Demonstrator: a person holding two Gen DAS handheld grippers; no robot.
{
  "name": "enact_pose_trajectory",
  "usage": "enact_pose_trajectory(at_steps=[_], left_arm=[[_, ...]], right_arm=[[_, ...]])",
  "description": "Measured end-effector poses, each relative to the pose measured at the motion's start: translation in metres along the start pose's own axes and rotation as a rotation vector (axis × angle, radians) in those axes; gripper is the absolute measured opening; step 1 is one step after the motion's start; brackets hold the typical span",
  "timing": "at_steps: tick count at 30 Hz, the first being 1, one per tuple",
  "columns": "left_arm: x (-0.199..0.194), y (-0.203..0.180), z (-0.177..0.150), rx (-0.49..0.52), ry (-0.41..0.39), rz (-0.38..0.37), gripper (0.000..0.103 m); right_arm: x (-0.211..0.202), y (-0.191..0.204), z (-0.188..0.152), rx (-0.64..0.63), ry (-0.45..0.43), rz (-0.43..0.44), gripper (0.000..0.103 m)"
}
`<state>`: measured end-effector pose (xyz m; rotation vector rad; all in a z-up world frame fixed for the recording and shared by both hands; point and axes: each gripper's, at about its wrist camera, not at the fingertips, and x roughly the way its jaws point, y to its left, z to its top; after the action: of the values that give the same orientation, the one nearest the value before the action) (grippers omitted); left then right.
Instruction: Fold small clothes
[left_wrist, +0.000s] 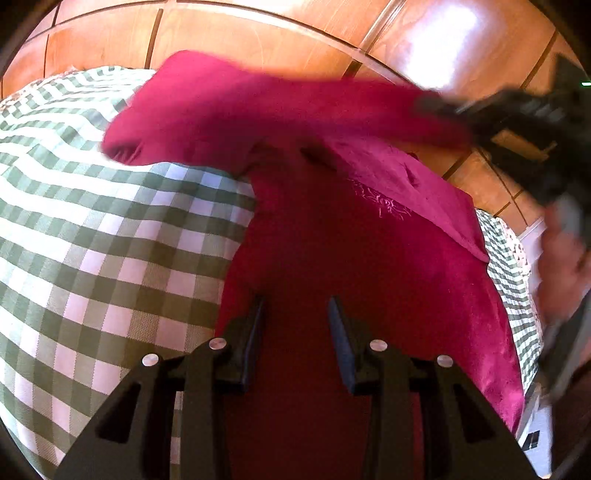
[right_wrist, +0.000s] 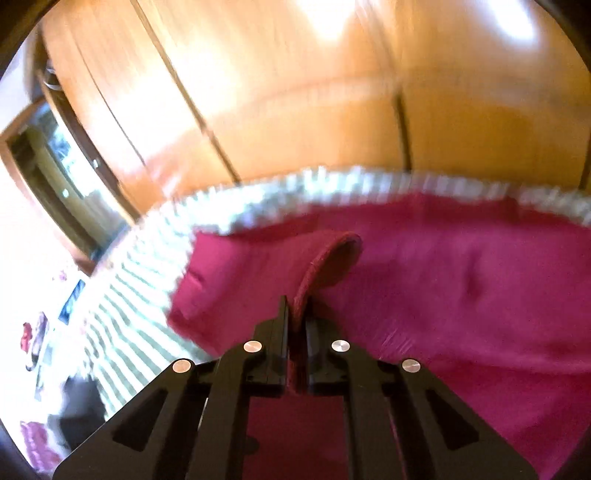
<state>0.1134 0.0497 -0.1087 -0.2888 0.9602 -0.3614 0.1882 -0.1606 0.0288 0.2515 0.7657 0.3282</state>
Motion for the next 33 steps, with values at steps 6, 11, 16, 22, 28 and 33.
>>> enact_pose_trajectory(at_steps=[6, 11, 16, 22, 28, 33], left_arm=[[0.003, -0.006, -0.003, 0.017, -0.005, 0.019, 0.035], [0.006, -0.013, -0.004, 0.028, -0.005, 0.036, 0.035], [0.008, -0.02, -0.005, 0.039, 0.002, 0.054, 0.035], [-0.005, -0.023, 0.013, -0.021, 0.032, 0.033, 0.036], [-0.019, 0.005, 0.067, -0.131, -0.063, 0.016, 0.055], [0.004, 0.036, 0.114, -0.235, -0.055, -0.045, 0.056]], right_arm=[[-0.06, -0.057, 0.039, 0.039, -0.145, -0.126, 0.006], [-0.062, -0.127, 0.027, 0.141, -0.111, -0.266, 0.006], [-0.043, -0.185, -0.003, 0.24, -0.022, -0.368, 0.006], [-0.015, -0.226, -0.044, 0.301, 0.074, -0.458, 0.006], [-0.02, -0.22, -0.04, 0.275, 0.063, -0.47, 0.011], [-0.048, -0.198, -0.032, 0.228, -0.058, -0.474, 0.064]])
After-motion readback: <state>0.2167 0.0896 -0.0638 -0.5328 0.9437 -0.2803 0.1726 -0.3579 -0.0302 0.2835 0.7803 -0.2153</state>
